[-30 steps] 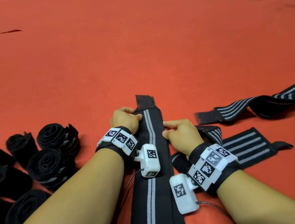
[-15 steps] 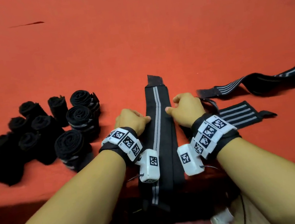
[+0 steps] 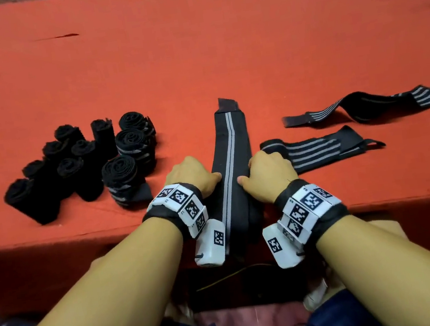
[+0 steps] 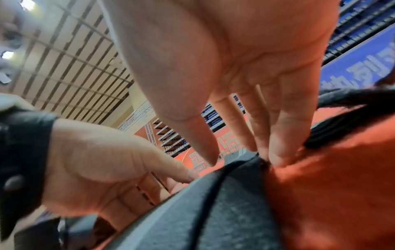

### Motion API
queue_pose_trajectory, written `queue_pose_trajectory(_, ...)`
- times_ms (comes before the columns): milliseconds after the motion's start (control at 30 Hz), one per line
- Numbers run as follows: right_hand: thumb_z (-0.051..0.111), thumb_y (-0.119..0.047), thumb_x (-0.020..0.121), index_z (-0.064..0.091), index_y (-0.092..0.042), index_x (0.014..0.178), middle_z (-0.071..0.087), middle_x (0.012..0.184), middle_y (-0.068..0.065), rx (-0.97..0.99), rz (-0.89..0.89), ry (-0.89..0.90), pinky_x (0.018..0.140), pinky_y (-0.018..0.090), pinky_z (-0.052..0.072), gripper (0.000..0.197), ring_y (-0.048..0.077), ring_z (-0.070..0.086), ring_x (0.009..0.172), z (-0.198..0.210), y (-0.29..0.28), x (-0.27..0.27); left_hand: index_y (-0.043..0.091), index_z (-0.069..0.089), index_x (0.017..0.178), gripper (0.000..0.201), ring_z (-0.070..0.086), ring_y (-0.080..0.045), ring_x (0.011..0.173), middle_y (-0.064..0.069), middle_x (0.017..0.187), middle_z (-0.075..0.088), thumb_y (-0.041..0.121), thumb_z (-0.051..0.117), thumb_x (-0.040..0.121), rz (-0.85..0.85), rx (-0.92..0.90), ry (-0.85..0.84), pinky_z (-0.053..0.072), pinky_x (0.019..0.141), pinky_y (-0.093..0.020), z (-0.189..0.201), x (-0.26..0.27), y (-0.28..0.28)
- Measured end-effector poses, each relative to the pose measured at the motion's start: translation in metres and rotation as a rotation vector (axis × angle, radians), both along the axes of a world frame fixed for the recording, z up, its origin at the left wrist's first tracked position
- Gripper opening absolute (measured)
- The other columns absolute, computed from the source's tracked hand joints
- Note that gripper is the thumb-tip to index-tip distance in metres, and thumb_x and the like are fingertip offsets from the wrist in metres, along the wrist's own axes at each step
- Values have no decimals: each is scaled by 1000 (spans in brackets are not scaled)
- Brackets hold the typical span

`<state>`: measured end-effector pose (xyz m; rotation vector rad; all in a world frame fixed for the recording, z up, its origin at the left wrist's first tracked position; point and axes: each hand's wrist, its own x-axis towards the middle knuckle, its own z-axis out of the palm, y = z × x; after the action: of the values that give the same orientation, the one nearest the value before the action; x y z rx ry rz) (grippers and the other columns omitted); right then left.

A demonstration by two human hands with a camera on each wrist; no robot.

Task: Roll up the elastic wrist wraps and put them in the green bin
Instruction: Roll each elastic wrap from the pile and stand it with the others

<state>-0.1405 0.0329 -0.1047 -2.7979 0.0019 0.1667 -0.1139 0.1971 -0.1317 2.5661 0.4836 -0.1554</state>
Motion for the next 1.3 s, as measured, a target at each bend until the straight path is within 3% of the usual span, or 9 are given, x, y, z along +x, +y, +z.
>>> queue_pose_trajectory(233, 77, -38, 83, 55, -12, 80, 65, 90, 11, 301, -96, 55, 69, 29, 42, 34, 33, 64, 93, -13, -11, -7, 12, 72, 92, 43, 66, -36, 92, -13, 98, 72, 53, 76, 79, 11, 11, -66, 44, 70, -33, -12, -18, -8)
queue_pose_trajectory(467, 81, -28, 81, 44, -15, 58, 58, 72, 9, 407, -123, 24, 56, 28, 39, 45, 30, 58, 77, -19, -21, -22, 18, 73, 104, 42, 66, -36, 104, -13, 110, 72, 53, 75, 82, 5, 62, -75, 50, 81, -35, -12, -34, -18)
queue_pose_trajectory(667, 84, -30, 76, 61, -11, 89, 72, 93, 10, 412, -56, 92, 84, 37, 56, 33, 28, 68, 92, -31, -21, -29, 16, 72, 95, 44, 67, -33, 94, -9, 97, 73, 57, 75, 80, 18, -1, -76, 46, 71, -34, -14, -45, -20)
queue_pose_trajectory(800, 76, -7, 85, 56, -4, 127, 72, 107, 12, 827, -105, 65, 99, 48, 54, 46, 28, 70, 102, -39, -20, -26, 8, 72, 86, 59, 69, -31, 82, -10, 84, 74, 67, 65, 81, 14, -153, -68, 50, 69, -34, -6, -56, -15)
queue_pose_trajectory(867, 71, -5, 89, 56, -6, 128, 73, 106, 13, 992, -137, 12, 95, 50, 56, 42, 28, 72, 98, -38, -20, -23, 7, 72, 80, 65, 71, -28, 76, -6, 76, 75, 71, 59, 83, -13, -274, -83, 54, 72, -35, 1, -63, -16)
queue_pose_trajectory(967, 65, -4, 94, 53, -14, 123, 73, 108, 12, 1178, -164, -74, 90, 45, 58, 33, 26, 72, 99, -31, -21, -19, 2, 68, 84, 47, 74, -27, 74, -14, 84, 77, 49, 72, 89, -123, -644, -60, 58, 75, -38, 2, -73, -21)
queue_pose_trajectory(1067, 66, -5, 96, 49, -10, 134, 71, 111, 12, 1297, -168, -101, 85, 36, 57, 42, 23, 71, 101, -25, -21, -15, 4, 73, 101, 16, 74, -30, 84, -17, 93, 77, 15, 77, 90, -214, -726, -118, 61, 77, -37, -3, -76, -20)
queue_pose_trajectory(1167, 71, -11, 93, 46, -10, 140, 72, 110, 14, 1248, -76, -78, 80, 34, 57, 54, 25, 71, 101, -26, -20, -19, 14, 73, 99, 7, 64, -20, 71, -8, 79, 69, 10, 71, 93, -182, -757, -264, 52, 59, -27, -3, -72, -17)
queue_pose_trajectory(1300, 73, 3, 87, 42, -17, 144, 71, 117, 10, 1189, 159, -15, 91, 32, 58, 68, 20, 71, 108, -37, -20, -25, 10, 71, 109, 16, 70, -11, 74, -4, 90, 74, 4, 65, 96, -136, -848, -410, 53, 55, -23, 3, -59, -13)
